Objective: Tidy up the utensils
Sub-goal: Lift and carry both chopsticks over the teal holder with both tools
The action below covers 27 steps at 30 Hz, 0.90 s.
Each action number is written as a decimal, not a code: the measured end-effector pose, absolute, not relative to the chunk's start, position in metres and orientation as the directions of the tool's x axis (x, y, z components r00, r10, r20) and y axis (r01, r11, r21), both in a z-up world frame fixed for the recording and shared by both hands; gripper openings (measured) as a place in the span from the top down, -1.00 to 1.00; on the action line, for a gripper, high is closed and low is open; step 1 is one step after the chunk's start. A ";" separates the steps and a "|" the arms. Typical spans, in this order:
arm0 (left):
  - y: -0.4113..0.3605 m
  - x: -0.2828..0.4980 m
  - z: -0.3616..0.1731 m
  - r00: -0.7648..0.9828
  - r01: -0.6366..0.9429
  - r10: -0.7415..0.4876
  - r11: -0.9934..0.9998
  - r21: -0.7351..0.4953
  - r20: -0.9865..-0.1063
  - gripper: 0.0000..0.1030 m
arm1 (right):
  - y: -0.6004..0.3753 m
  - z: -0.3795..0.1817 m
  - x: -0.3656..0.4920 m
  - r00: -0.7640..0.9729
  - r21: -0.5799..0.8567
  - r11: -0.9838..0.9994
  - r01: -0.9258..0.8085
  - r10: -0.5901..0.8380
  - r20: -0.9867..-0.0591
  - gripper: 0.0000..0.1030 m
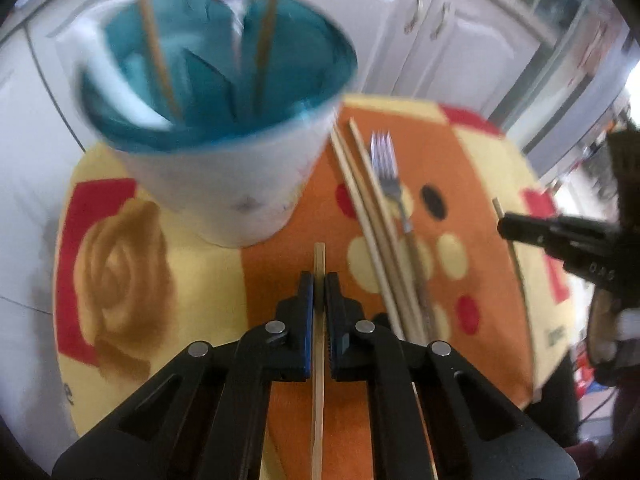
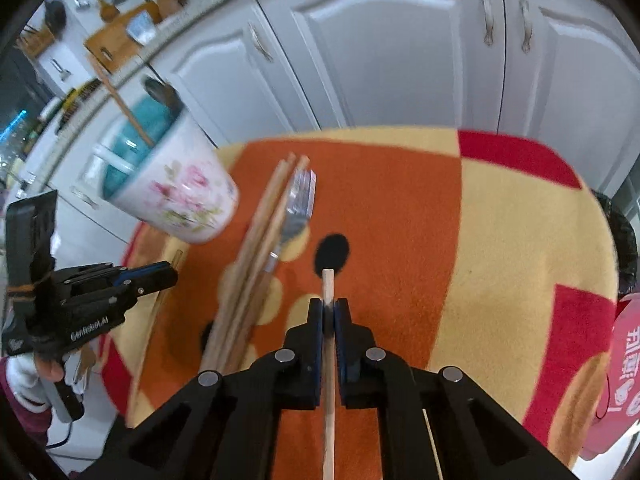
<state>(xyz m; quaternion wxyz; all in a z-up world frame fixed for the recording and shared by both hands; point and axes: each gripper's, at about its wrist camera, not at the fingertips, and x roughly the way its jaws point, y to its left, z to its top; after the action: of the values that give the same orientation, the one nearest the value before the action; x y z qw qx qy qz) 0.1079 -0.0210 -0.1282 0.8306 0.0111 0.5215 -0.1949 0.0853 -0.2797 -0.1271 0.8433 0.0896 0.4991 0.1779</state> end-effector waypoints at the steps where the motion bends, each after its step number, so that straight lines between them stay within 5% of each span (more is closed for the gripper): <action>1: -0.018 0.106 -0.121 0.390 0.333 -0.330 0.921 -0.203 -0.860 0.92 | -0.282 -0.118 0.082 0.456 0.332 0.918 -0.216 0.395 -0.797 0.90; 27: 0.027 0.039 0.029 0.664 0.315 -0.407 0.913 -0.259 -0.627 0.92 | -0.287 0.013 0.021 0.653 0.367 0.873 -0.322 0.485 -0.582 0.90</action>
<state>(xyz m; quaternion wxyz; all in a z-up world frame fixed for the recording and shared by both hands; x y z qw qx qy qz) 0.0392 0.0274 0.0290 0.9099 -0.0641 0.3585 -0.1986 0.0208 -0.2865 0.0133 0.9016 0.1160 0.3514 0.2239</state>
